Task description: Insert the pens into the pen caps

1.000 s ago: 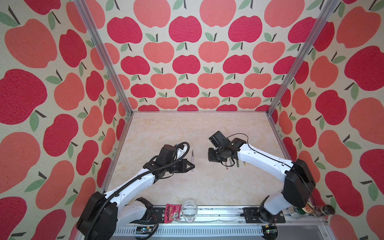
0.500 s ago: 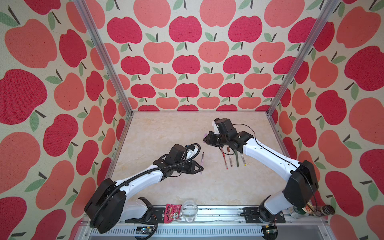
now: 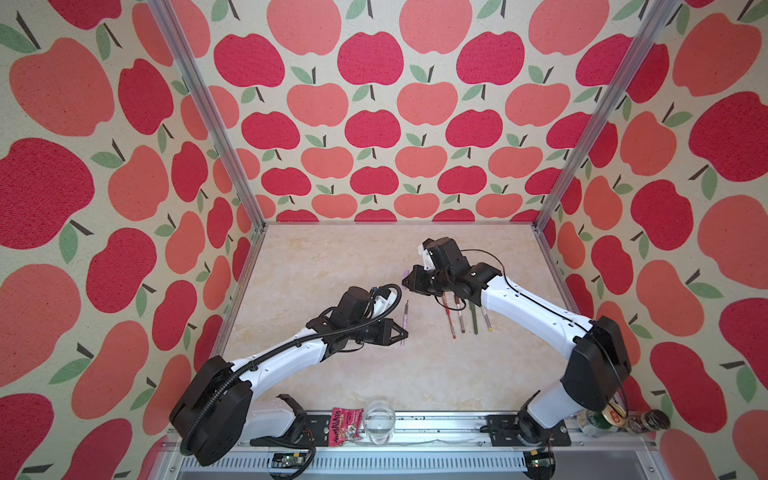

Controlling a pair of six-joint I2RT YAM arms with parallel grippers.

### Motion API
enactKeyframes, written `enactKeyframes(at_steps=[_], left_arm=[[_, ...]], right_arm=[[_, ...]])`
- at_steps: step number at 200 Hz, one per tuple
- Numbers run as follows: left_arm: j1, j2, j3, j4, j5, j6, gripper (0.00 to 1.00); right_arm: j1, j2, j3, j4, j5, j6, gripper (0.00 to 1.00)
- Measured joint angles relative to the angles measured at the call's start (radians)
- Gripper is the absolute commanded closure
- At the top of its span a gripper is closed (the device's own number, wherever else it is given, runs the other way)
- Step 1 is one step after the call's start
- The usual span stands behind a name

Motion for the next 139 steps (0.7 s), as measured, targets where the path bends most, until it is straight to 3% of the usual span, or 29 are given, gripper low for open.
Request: enactKeyframes(at_steps=[139], left_arm=[[0.0, -0.003, 0.0, 0.037, -0.032, -0.007, 1.0]], right_arm=[[0.033, -0.031, -0.039, -0.036, 0.019, -0.011, 0.91]])
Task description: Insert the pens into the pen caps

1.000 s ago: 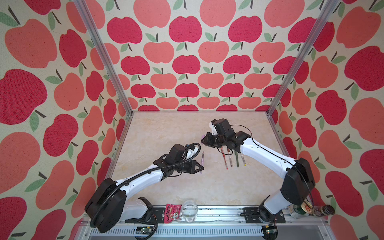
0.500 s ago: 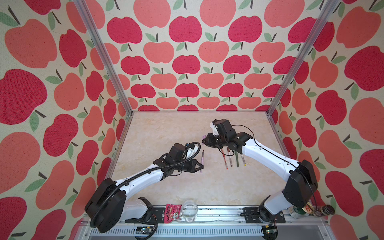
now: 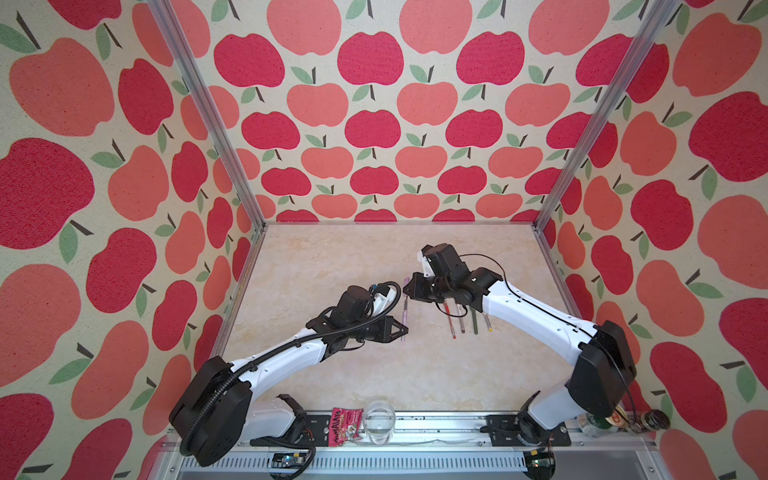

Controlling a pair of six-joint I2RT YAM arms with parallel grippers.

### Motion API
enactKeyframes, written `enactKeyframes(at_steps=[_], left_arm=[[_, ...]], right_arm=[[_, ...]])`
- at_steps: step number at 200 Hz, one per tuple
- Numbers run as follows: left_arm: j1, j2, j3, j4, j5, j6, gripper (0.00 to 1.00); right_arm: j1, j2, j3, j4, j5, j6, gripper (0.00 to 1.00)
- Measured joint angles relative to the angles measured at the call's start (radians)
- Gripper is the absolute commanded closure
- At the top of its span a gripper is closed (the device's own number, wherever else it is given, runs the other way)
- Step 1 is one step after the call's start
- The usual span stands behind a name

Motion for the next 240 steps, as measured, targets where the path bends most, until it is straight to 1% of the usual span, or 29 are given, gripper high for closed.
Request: enactKeyframes(at_steps=[101, 240], left_arm=[[0.0, 0.0, 0.0, 0.001, -0.006, -0.004, 1.0], [0.001, 0.0, -0.002, 0.007, -0.007, -0.005, 1.0]], right_arm=[[-0.011, -0.052, -0.009, -0.008, 0.037, -0.014, 0.91], [0.005, -0.04, -0.009, -0.01, 0.022, -0.015, 0.91]])
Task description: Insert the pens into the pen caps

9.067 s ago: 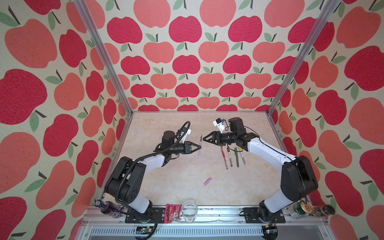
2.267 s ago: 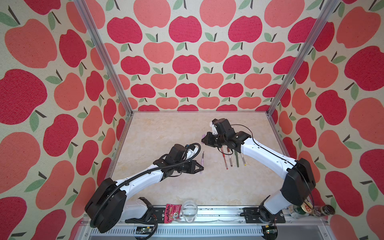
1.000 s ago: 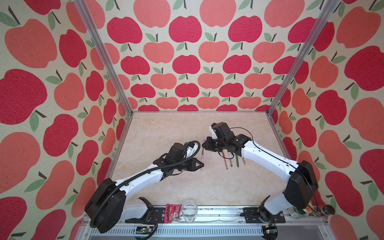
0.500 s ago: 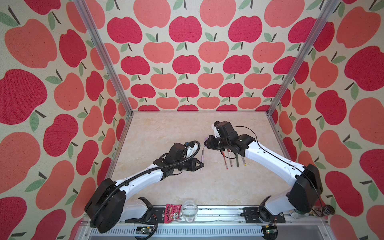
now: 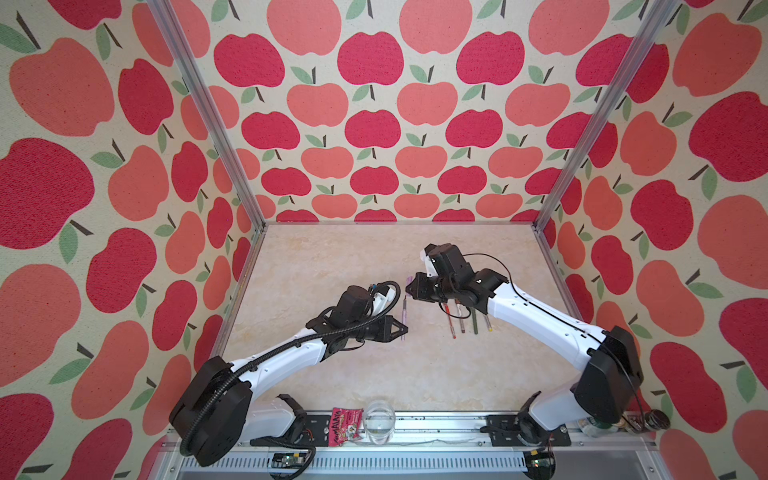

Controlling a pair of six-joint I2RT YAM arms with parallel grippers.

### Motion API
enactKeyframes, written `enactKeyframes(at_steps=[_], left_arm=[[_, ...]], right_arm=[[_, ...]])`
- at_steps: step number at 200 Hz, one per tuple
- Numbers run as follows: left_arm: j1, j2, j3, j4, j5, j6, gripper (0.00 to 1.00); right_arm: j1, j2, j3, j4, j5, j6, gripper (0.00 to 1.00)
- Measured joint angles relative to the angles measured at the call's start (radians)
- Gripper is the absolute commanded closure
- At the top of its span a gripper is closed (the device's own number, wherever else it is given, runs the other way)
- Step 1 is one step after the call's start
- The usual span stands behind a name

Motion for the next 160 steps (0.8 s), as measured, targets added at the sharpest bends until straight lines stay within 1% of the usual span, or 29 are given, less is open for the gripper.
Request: enactKeyframes(at_steps=[160], left_arm=[[0.0, -0.015, -0.007, 0.002, 0.0, 0.0, 1.0]], right_arm=[[-0.003, 0.013, 0.015, 0.001, 0.019, 0.0, 0.91]])
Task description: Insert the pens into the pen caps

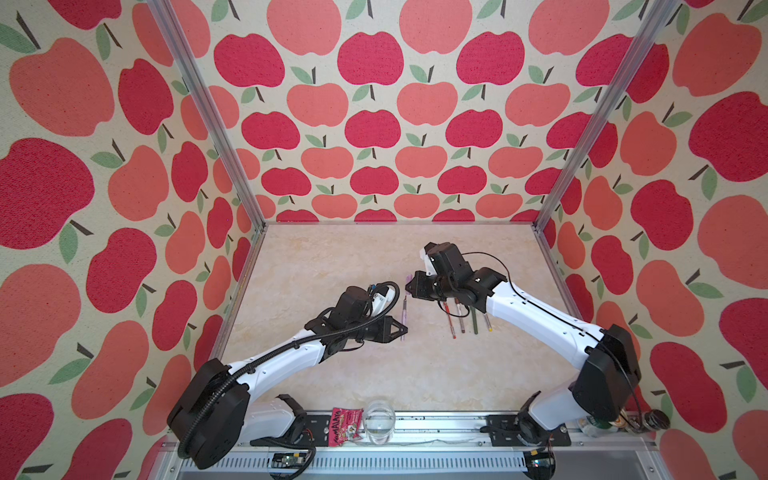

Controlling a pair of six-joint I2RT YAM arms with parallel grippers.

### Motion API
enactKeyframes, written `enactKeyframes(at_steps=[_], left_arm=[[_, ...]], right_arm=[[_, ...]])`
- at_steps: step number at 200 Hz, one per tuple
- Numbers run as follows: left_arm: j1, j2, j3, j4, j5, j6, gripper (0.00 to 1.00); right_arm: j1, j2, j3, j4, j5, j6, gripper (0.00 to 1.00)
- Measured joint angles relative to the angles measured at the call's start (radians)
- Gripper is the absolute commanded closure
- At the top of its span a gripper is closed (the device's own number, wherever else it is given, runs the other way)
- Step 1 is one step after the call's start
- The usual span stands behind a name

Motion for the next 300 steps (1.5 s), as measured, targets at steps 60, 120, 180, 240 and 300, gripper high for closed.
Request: enactKeyframes(at_steps=[60, 120, 180, 240, 300], left_arm=[[0.0, 0.0, 0.0, 0.0, 0.0, 0.0, 1.0], [0.0, 0.0, 0.0, 0.0, 0.0, 0.0, 1.0], [0.0, 0.0, -0.004, 0.011, 0.0, 0.0, 1.0], [0.0, 0.0, -0.006, 0.015, 0.0, 0.0, 1.0], [0.002, -0.001, -0.013, 0.021, -0.008, -0.003, 1.0]], right_arm=[[0.0, 0.0, 0.0, 0.0, 0.0, 0.0, 0.91], [0.0, 0.0, 0.0, 0.003, 0.0, 0.0, 0.91], [0.0, 0.0, 0.002, 0.003, -0.006, 0.0, 0.91], [0.007, 0.002, 0.002, 0.003, -0.018, 0.0, 0.92], [0.033, 0.002, 0.001, 0.003, -0.014, 0.0, 0.92]])
